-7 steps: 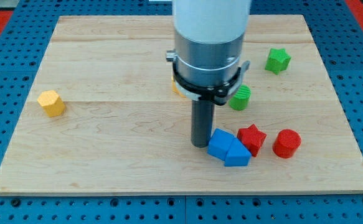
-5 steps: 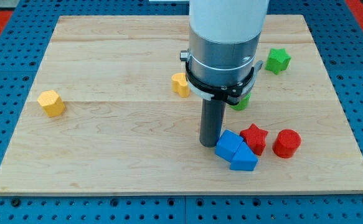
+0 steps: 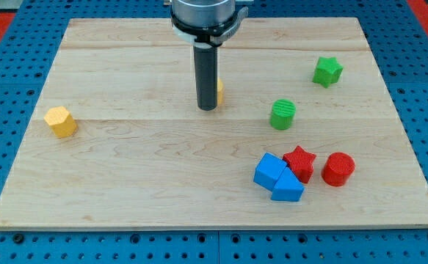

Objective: Move yellow heart towards the bottom left

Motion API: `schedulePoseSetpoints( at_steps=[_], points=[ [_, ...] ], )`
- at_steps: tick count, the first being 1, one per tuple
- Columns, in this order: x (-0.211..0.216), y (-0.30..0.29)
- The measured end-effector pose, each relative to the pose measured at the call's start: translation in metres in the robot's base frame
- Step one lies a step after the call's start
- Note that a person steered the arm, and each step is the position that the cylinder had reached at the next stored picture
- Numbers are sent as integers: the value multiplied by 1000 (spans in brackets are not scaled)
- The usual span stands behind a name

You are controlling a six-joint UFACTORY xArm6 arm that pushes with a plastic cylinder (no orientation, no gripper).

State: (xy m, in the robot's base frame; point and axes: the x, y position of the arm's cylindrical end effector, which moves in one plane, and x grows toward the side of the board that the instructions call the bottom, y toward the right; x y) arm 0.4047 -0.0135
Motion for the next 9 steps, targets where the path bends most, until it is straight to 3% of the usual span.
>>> schedulePoseSetpoints(
  at_steps=[2,7,9],
  points=[
    [-35,29],
    [-31,47],
    [-35,79]
  ],
)
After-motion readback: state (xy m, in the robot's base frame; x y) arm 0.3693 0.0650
